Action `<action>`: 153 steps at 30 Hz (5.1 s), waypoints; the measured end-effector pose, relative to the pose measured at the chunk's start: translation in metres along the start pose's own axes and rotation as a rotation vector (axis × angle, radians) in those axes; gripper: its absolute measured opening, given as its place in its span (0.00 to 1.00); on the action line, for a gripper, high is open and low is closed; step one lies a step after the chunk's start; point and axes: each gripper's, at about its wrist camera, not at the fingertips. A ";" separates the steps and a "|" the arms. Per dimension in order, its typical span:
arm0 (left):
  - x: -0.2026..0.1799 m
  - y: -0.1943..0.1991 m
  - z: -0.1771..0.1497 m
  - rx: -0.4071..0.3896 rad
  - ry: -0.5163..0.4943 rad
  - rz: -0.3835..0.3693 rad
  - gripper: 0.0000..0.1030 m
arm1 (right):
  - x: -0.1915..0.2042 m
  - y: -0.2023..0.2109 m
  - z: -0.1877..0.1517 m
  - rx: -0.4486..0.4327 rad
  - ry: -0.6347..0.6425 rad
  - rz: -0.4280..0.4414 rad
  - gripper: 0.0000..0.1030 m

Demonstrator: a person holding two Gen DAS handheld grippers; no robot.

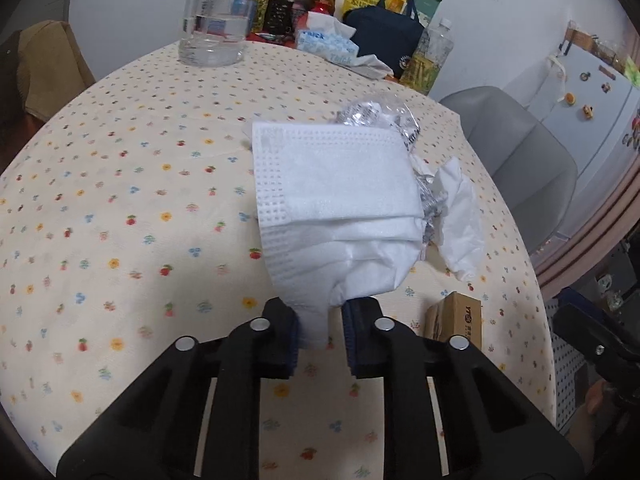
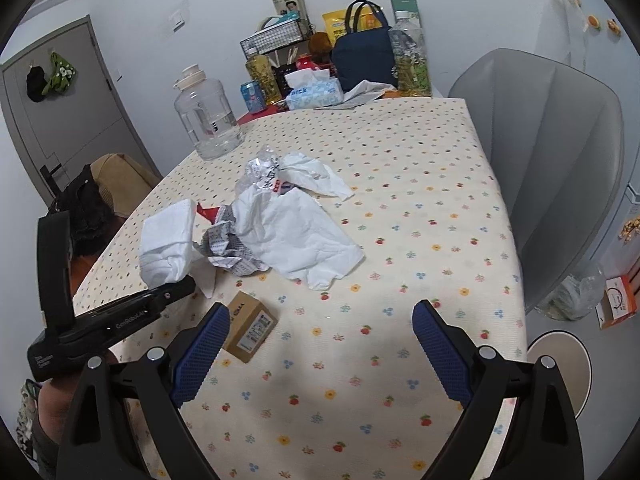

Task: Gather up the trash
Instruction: 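Grasp the crumpled white tissue with the right gripper while left holds the mask, then carry the mask and tissue in both grippers over to the white bin, then open the right gripper over the bin to drop the tissue while left holds the mask, then open the left gripper over the bin to drop the white mask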

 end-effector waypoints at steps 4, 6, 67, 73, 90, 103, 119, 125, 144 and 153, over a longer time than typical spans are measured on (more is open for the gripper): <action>0.013 0.018 0.001 -0.039 0.024 0.010 0.16 | 0.012 -0.013 0.009 0.006 0.030 0.003 0.88; 0.018 0.024 0.002 -0.053 0.031 0.017 0.16 | 0.016 -0.022 0.015 0.016 0.041 -0.002 0.88; -0.204 0.027 0.047 -0.111 -0.288 -0.264 0.16 | -0.184 0.112 0.005 -0.192 -0.280 -0.220 0.04; -0.252 0.020 0.042 -0.092 -0.351 -0.297 0.16 | -0.225 0.133 -0.020 -0.202 -0.342 -0.288 0.04; -0.376 -0.054 -0.003 0.071 -0.512 -0.340 0.16 | -0.339 0.124 -0.100 -0.118 -0.558 -0.381 0.04; -0.451 -0.123 -0.050 0.219 -0.601 -0.352 0.16 | -0.403 0.086 -0.148 -0.045 -0.700 -0.406 0.05; -0.474 -0.186 -0.078 0.371 -0.639 -0.301 0.16 | -0.460 0.020 -0.177 0.032 -0.863 -0.395 0.62; -0.490 -0.197 -0.086 0.414 -0.659 -0.304 0.16 | -0.459 0.048 -0.181 -0.006 -0.876 -0.420 0.61; -0.533 -0.203 -0.110 0.495 -0.697 -0.373 0.83 | -0.449 0.163 -0.188 -0.179 -0.918 -0.525 0.73; -0.502 -0.163 -0.064 0.415 -0.583 -0.416 0.94 | -0.415 0.170 -0.156 -0.199 -0.845 -0.492 0.80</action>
Point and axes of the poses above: each gripper's, at about its wrist camera, not at the fingertips, and y roughly against the way its jaws point, x to its left, z to its top, and after that the axes turned 1 degree about x, right-handed
